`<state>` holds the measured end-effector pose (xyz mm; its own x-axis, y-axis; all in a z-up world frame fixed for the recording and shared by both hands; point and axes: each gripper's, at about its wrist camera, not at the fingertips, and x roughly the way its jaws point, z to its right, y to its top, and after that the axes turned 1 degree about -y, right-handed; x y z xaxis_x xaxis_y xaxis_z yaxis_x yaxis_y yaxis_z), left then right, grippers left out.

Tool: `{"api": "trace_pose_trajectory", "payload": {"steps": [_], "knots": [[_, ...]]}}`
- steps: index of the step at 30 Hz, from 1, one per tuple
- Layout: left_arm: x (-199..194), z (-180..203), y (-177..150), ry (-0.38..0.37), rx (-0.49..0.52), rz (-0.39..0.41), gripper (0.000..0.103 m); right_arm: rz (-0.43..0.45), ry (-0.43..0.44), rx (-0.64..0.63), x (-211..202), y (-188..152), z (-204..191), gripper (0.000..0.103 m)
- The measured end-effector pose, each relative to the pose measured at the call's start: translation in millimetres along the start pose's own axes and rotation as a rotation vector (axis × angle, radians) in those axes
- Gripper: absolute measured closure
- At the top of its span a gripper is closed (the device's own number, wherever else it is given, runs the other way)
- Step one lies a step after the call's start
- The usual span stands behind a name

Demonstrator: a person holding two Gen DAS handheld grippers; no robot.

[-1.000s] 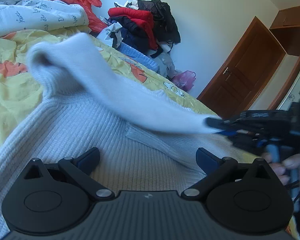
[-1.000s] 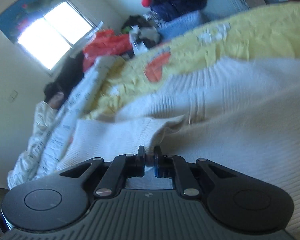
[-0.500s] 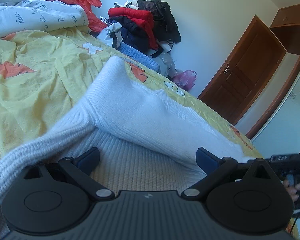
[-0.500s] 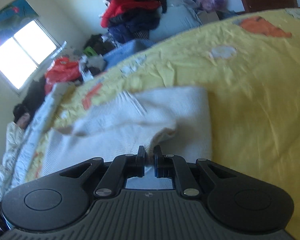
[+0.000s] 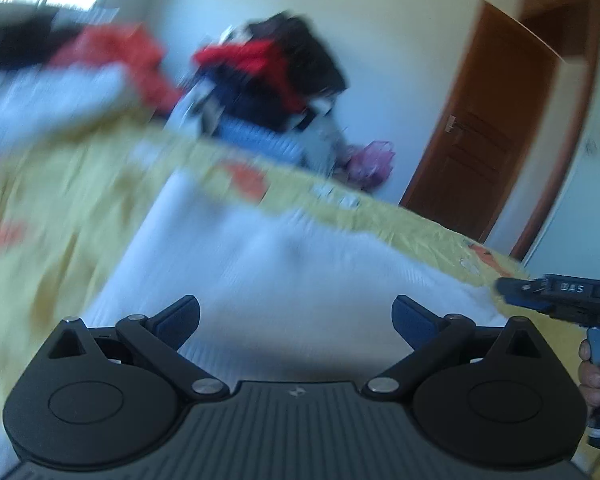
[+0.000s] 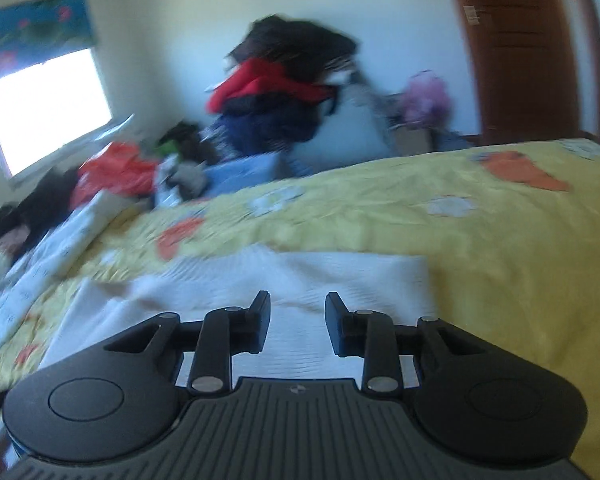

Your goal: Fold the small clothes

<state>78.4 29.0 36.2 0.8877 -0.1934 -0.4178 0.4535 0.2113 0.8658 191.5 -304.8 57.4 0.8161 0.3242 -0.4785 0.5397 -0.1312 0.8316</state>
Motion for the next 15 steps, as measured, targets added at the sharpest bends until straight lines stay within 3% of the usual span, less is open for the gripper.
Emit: {"api": "trace_pose_trajectory", "payload": {"steps": [3,6,9,15], "knots": [[43,19,11,0.051,0.162,-0.069,0.000,-0.042,-0.001,-0.039,29,-4,-21,0.063],[91,19,7,0.113,0.238,-0.253,0.000,-0.124,-0.071,-0.069,63,-19,-28,0.062],[91,13,-1,0.082,0.261,-0.210,0.000,-0.048,-0.065,-0.134,63,-43,-24,0.061],[90,11,-3,0.086,0.254,-0.203,0.000,-0.044,-0.039,-0.081,59,-42,-16,0.061]]}}
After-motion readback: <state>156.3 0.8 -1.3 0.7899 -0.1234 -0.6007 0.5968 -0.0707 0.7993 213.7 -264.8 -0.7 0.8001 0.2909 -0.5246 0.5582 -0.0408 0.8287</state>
